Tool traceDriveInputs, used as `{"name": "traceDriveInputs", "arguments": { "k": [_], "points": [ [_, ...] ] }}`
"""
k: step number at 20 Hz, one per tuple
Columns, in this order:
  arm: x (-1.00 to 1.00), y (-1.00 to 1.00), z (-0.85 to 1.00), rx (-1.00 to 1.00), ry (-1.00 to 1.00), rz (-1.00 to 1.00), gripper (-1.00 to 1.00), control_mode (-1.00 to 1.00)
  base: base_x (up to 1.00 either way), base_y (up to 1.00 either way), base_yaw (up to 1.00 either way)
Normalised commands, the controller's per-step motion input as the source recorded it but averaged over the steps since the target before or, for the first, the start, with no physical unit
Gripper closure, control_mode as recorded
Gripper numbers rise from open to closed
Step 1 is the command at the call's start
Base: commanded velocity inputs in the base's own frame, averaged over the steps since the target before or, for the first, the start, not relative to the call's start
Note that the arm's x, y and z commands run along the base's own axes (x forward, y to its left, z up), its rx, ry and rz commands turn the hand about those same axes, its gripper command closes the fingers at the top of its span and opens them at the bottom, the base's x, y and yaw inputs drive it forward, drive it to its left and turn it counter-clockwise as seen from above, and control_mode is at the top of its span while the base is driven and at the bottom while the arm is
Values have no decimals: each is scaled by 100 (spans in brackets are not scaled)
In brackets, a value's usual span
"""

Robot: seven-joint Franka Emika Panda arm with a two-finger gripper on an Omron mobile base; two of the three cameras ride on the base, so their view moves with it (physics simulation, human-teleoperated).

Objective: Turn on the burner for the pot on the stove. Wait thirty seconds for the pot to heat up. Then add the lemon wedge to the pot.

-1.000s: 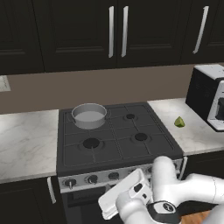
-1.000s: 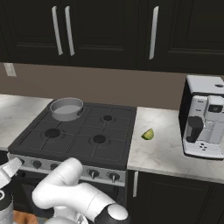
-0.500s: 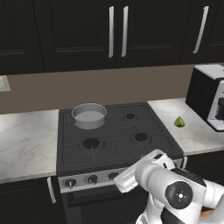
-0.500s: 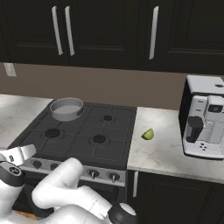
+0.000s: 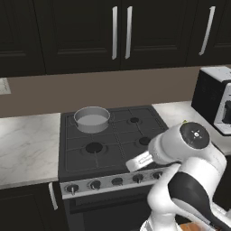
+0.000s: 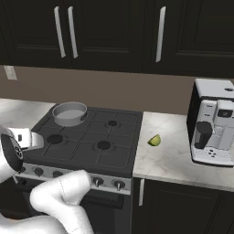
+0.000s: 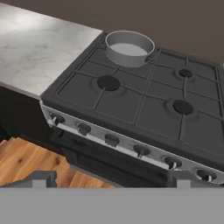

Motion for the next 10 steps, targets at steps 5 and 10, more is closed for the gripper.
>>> {"name": "traceDriveInputs", "arguments": {
  "k": [5,10],
  "points": [
    [-24,-52,4,2,10,-1,-100,-100,0,0,0],
    [-8,-12,0,2,-2,0,-100,-100,0,0,0]
  ]
}}
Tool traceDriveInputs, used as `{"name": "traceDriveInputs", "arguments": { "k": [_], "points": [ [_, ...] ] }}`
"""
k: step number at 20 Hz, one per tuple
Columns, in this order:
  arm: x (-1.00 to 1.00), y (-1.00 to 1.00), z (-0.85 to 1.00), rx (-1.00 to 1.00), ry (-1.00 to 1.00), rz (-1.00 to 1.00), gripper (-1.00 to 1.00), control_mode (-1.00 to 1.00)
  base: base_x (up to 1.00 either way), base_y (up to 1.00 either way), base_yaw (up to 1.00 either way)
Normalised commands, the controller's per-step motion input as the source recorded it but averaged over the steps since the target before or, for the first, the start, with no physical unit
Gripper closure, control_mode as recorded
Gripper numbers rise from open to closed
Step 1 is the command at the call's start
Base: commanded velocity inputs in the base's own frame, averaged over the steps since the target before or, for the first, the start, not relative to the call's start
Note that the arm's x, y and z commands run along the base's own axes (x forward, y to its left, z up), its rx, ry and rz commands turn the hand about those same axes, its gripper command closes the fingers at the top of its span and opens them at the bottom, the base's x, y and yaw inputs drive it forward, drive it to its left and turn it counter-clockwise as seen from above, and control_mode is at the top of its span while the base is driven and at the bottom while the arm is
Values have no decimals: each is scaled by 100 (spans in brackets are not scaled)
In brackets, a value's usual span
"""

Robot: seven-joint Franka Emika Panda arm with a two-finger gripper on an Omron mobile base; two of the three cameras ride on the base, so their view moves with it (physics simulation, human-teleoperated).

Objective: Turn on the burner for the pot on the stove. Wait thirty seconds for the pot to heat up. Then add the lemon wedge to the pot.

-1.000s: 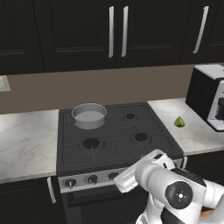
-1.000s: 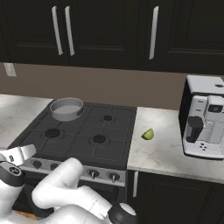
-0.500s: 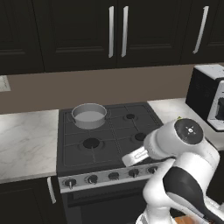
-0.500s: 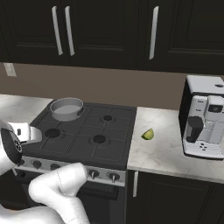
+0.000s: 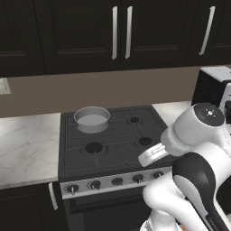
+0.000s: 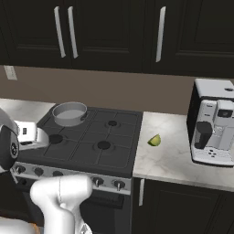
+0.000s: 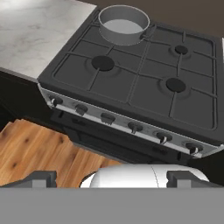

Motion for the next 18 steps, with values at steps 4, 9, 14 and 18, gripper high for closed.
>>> {"name": "traceDriveInputs", "arguments": {
  "k": [4,9,14,18],
  "points": [
    [0,-8,0,0,0,0,-100,-100,0,0,0],
    [0,-66,0,0,0,5,-100,-100,0,0,0],
    [0,-15,0,0,0,2,-100,-100,0,0,0],
    [0,0,0,0,0,0,-100,-100,0,0,0]
  ]
}}
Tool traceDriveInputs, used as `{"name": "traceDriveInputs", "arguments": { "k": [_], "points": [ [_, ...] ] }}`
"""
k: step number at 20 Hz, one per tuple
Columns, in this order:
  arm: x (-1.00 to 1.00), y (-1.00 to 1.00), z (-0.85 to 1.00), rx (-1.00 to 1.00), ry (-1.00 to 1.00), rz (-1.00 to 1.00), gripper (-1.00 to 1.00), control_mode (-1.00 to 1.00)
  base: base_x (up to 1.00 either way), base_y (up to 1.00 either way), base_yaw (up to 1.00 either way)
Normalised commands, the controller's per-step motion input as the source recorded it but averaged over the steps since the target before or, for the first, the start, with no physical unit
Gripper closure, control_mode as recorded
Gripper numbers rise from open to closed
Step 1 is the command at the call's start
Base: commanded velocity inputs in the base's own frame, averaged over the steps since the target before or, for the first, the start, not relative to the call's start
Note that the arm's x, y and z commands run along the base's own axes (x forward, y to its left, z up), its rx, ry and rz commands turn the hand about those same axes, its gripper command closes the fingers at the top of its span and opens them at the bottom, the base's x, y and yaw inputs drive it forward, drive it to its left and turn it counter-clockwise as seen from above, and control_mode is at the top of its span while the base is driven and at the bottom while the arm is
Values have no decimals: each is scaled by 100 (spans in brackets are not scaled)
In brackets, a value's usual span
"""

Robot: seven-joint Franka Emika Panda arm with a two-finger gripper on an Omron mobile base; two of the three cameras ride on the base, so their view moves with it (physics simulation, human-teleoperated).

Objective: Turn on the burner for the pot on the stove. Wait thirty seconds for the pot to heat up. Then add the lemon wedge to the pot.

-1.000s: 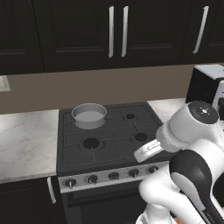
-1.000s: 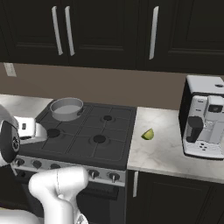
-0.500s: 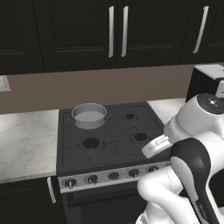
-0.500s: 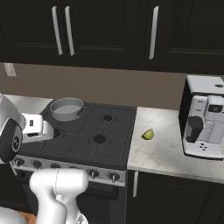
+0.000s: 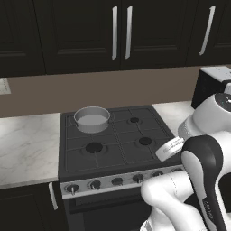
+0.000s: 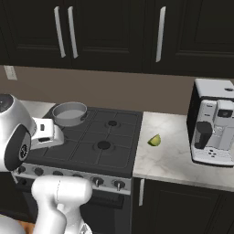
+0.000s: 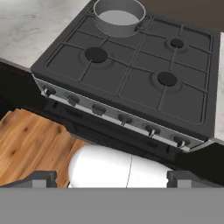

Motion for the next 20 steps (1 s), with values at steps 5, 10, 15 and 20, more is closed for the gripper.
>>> {"name": "traceDriveInputs", "arguments": {
  "k": [5,10,15,20],
  "points": [
    [0,0,0,0,0,0,-100,-100,0,0,0],
    [0,0,0,0,0,0,-100,-100,0,0,0],
    [0,0,0,0,0,0,-100,-100,0,0,0],
    [0,0,0,0,0,0,-100,-100,0,0,0]
  ]
}}
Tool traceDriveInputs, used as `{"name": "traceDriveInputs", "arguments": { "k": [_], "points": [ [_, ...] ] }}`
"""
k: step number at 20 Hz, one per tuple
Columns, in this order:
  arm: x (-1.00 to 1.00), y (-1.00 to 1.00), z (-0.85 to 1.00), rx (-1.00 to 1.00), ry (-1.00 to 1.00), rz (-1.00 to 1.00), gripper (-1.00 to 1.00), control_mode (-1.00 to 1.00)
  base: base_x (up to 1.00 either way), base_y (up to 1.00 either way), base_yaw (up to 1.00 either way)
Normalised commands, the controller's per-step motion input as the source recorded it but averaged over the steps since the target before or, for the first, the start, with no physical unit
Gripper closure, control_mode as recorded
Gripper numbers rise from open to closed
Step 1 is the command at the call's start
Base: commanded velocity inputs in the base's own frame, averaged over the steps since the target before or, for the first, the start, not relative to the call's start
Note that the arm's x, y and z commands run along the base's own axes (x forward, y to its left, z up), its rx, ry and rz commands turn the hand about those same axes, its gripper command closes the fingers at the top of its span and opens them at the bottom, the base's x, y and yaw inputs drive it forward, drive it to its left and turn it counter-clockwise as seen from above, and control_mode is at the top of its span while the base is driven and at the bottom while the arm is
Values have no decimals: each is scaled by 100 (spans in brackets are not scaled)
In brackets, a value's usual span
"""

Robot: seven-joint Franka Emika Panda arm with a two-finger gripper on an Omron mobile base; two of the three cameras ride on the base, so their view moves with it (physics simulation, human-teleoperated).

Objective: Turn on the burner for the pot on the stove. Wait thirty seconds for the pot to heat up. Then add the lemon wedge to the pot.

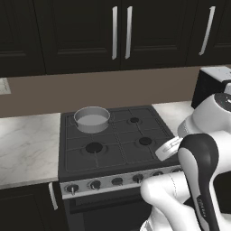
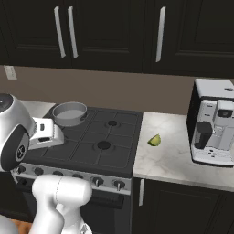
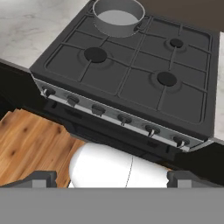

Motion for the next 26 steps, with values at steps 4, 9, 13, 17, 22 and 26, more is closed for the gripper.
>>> {"name": "traceDriveInputs", "arguments": {
  "k": [4,9,13,17,22,26],
  "points": [
    [0,0,0,0,0,0,-100,-100,0,0,0],
    [0,0,0,0,0,0,-100,-100,0,0,0],
    [0,0,0,0,0,0,-100,-100,0,0,0],
    [0,0,0,0,0,0,-100,-100,0,0,0],
    [0,0,0,0,0,0,-100,-100,0,0,0],
    [0,0,0,0,0,0,-100,-100,0,0,0]
  ]
}}
